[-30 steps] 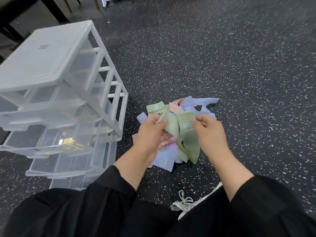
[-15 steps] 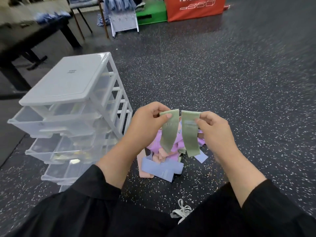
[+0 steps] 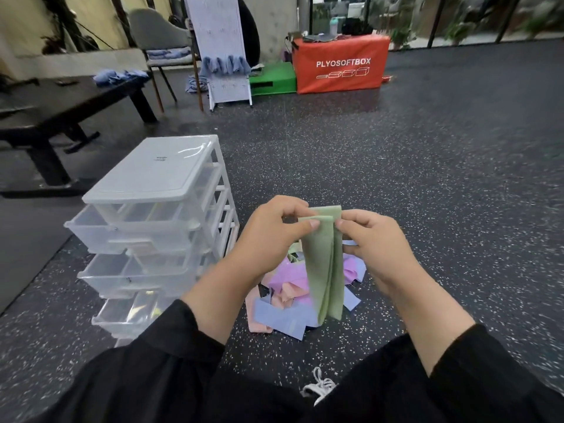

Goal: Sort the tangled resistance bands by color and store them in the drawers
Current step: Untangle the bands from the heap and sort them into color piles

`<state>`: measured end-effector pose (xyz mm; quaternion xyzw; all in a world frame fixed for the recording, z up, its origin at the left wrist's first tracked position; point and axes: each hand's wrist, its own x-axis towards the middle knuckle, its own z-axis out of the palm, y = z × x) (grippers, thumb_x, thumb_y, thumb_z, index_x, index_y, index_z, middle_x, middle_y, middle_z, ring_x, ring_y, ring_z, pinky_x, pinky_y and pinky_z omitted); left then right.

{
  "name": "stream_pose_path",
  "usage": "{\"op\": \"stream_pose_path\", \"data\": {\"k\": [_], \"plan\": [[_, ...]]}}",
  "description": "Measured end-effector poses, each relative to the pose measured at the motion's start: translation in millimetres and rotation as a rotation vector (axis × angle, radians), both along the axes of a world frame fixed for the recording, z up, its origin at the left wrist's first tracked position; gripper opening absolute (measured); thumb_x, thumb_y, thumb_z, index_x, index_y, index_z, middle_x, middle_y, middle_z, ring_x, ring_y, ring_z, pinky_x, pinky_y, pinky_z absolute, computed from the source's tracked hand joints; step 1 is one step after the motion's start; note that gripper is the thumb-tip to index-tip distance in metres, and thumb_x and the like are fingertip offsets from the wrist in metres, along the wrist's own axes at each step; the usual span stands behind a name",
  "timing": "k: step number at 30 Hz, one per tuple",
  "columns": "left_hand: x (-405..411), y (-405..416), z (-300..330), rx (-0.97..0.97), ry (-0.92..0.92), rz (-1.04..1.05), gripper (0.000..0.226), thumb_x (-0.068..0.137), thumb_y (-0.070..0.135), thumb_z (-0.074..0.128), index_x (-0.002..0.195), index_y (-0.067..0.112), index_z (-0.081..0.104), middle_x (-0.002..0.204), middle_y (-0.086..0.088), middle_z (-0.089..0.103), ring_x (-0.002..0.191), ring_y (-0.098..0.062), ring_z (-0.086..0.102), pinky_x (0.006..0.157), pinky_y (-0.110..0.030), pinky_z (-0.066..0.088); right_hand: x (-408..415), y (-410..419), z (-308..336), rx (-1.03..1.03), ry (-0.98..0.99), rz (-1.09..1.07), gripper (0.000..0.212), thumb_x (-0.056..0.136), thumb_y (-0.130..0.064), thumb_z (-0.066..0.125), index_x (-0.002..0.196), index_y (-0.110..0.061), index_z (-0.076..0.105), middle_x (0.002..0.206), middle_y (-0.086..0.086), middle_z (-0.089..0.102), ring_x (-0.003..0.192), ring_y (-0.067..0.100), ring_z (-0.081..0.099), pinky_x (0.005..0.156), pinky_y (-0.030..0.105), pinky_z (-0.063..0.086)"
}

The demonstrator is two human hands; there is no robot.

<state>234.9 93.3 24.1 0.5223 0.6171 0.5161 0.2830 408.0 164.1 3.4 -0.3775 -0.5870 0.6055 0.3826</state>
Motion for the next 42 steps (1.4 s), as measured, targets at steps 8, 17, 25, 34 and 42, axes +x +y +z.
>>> {"op": "stream_pose_path", "data": {"k": [8, 17, 25, 34, 42], "plan": [[7.9, -13.6, -2.7, 0.036, -0.122, 0.038, 0.011, 0.090, 0.013, 0.074, 0.090, 0.022, 0.079, 0.083, 0.001, 0.074, 0.075, -0.009, 0.059, 0.071, -0.028, 0.047, -2.7, -21.4, 5.0, 0.012, 0.055, 0.114, 0.023, 0.099, -0.006, 0.056, 0.102, -0.012, 0.079, 0.105, 0.012, 0.077, 0.096, 0.023, 0.070, 0.096, 0.053, 0.056], [14.0, -16.2, -7.3, 0.019, -0.339, 0.073, 0.031, 0.095, 0.013, 0.070, 0.122, 0.027, 0.062, 0.096, -0.004, 0.076, 0.084, -0.012, 0.068, 0.076, -0.029, 0.054, -10.7, -33.6, -1.8, 0.003, 0.153, 0.102, 0.019, 0.103, -0.014, 0.055, 0.102, -0.011, 0.075, 0.101, 0.015, 0.076, 0.090, 0.028, 0.072, 0.063, 0.029, 0.058], [19.2, -7.4, -3.5, 0.038, -0.403, 0.050, 0.022, 0.090, 0.039, 0.069, 0.079, 0.022, 0.076, 0.083, -0.006, 0.067, 0.080, -0.022, 0.056, 0.078, -0.042, 0.045, -12.1, -30.6, -17.5, 0.057, 0.020, 0.108, 0.014, 0.099, -0.020, 0.063, 0.109, -0.019, 0.072, 0.104, 0.002, 0.077, 0.096, 0.023, 0.073, 0.080, 0.040, 0.056], [39.6, 44.1, 0.8, 0.031, -0.469, -0.065, 0.024, 0.091, 0.032, 0.063, 0.101, 0.012, 0.073, 0.101, -0.023, 0.070, 0.093, -0.028, 0.062, 0.089, -0.056, 0.052, 0.1, -1.2, -24.0, 0.124, -0.039, -0.047, 0.020, 0.099, -0.029, 0.061, 0.097, -0.011, 0.070, 0.100, 0.020, 0.072, 0.083, 0.020, 0.063, 0.080, 0.045, 0.052], [84.8, 118.1, 3.5, -0.008, -0.635, -0.107, 0.022, 0.110, 0.016, 0.044, 0.110, 0.010, 0.065, 0.094, -0.007, 0.076, 0.088, -0.023, 0.073, 0.079, -0.041, 0.059, 46.2, 44.1, -60.0, 0.167, -0.260, -0.130, 0.035, 0.099, -0.045, 0.053, 0.100, -0.011, 0.059, 0.096, 0.018, 0.065, 0.075, 0.016, 0.052, 0.070, 0.041, 0.046]]}}
